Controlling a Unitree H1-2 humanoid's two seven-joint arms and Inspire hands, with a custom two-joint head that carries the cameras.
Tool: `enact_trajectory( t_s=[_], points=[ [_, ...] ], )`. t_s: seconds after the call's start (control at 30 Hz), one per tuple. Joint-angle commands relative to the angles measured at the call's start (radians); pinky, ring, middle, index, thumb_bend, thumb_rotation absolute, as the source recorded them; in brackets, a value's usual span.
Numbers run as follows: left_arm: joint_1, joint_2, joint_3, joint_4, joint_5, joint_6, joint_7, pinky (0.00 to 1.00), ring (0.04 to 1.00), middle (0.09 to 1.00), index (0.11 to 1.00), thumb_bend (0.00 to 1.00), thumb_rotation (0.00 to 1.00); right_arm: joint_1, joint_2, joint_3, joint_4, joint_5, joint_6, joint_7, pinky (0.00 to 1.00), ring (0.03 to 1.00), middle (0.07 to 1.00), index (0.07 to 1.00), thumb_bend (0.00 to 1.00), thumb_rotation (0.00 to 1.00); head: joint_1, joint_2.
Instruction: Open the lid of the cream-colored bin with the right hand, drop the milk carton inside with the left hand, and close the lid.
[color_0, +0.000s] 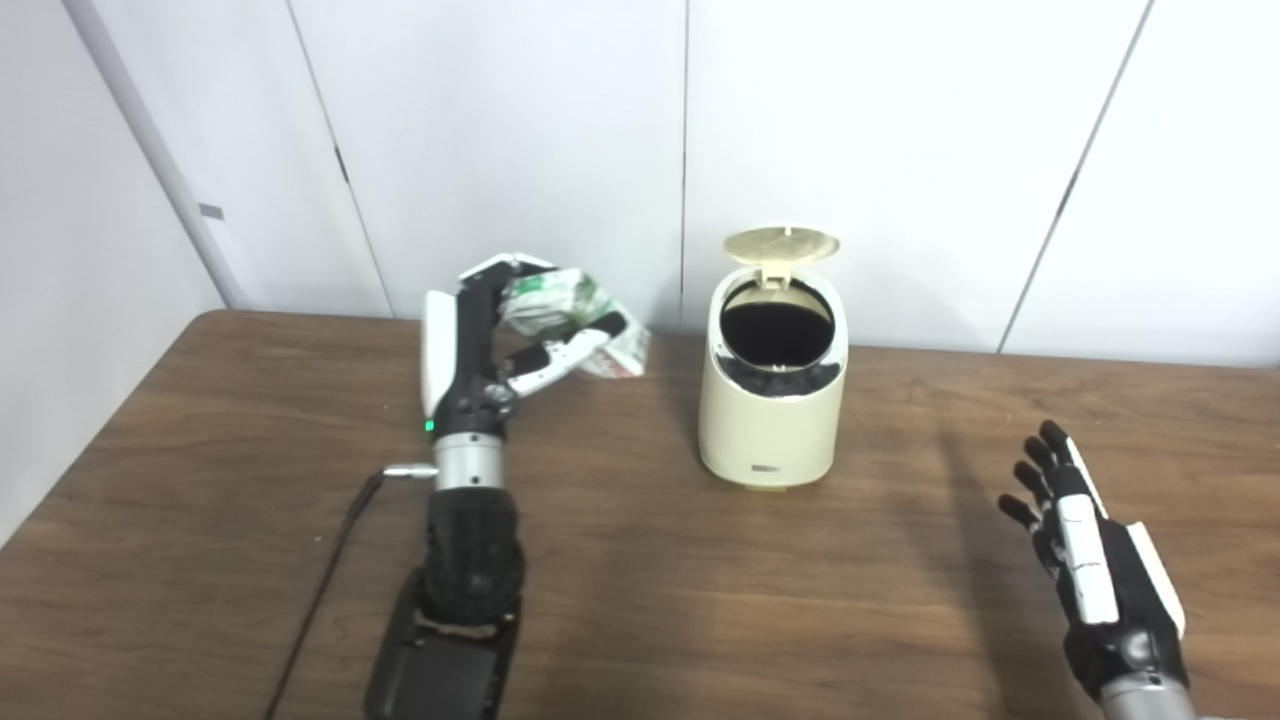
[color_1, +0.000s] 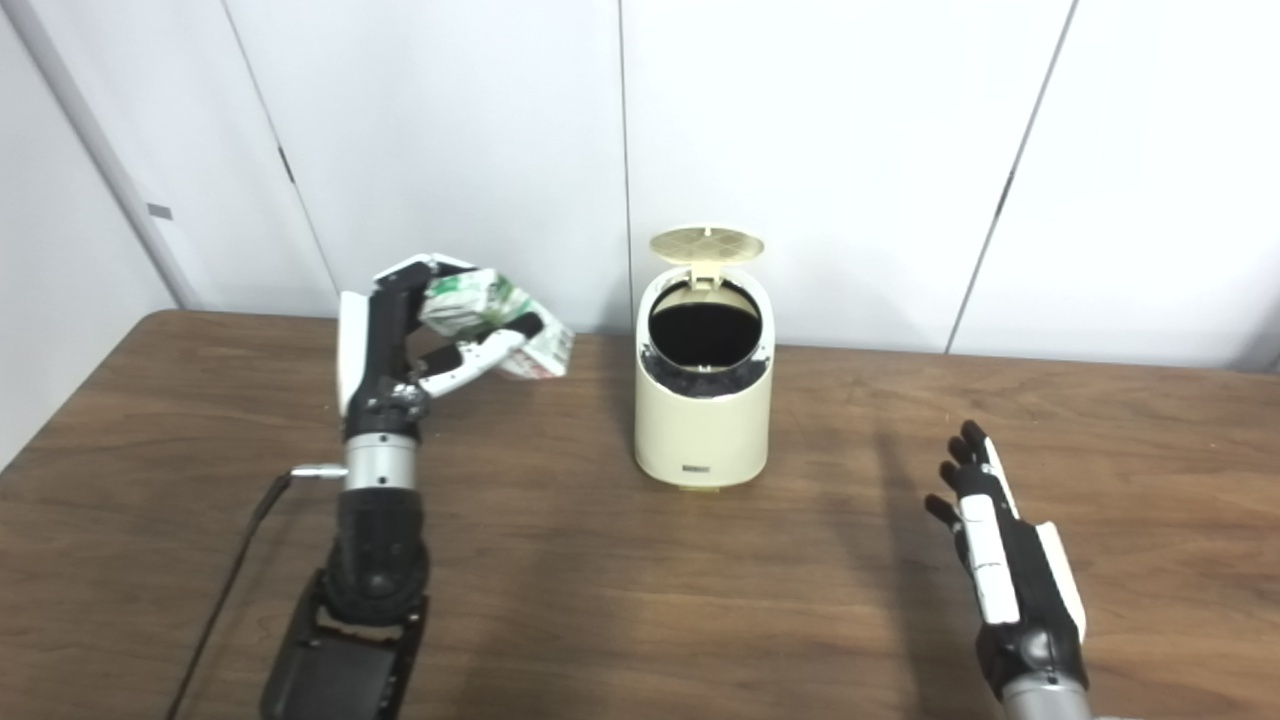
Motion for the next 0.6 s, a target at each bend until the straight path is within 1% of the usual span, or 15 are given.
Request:
enact_trajectory(
  t_s=[0.0, 0.13, 0.23, 0.37, 0.47, 0.57],
  points=[
    [-0.066, -0.012, -0.008, -0.051, 0.031, -0.012, 0.004, 0.34, 0.460, 0.519, 0.480, 0.48, 0.00, -0.016, 0.000, -0.001, -0.016, 0.003, -0.040, 0.001, 0.89, 0.965, 0.981, 1.000, 0.55, 1.00, -0.003, 0.002],
    [-0.085, -0.043, -0.024, -0.056, 0.044, -0.009, -0.008, 0.34, 0.460, 0.521, 0.481, 0.48, 0.00, -0.019, 0.006, 0.008, -0.021, -0.017, -0.031, -0.007, 0.88, 0.958, 0.968, 1.000, 0.53, 1.00, -0.008, 0.008],
    [-0.106, -0.054, -0.034, -0.039, 0.045, -0.032, -0.011, 0.34, 0.460, 0.521, 0.482, 0.47, 0.00, -0.021, 0.016, 0.016, -0.025, -0.032, -0.022, -0.014, 0.89, 0.957, 0.965, 1.000, 0.53, 1.00, -0.012, 0.013],
    [-0.122, -0.060, -0.046, -0.019, 0.037, -0.050, -0.020, 0.33, 0.457, 0.526, 0.482, 0.47, 0.00, -0.022, 0.027, 0.021, -0.027, -0.042, -0.020, -0.015, 0.90, 0.961, 0.971, 1.000, 0.54, 1.00, -0.025, 0.018],
    [-0.132, -0.062, -0.056, 0.000, 0.039, -0.060, -0.025, 0.33, 0.459, 0.527, 0.480, 0.47, 0.00, -0.020, 0.039, 0.030, -0.039, -0.066, -0.012, -0.025, 0.87, 0.945, 0.957, 0.994, 0.56, 1.00, -0.037, 0.020],
    [-0.142, -0.061, -0.062, 0.024, 0.042, -0.075, -0.022, 0.34, 0.456, 0.528, 0.481, 0.47, 0.00, -0.018, 0.047, 0.038, -0.048, -0.075, -0.008, -0.025, 0.87, 0.943, 0.956, 0.990, 0.58, 1.00, -0.045, 0.023]
  ],
)
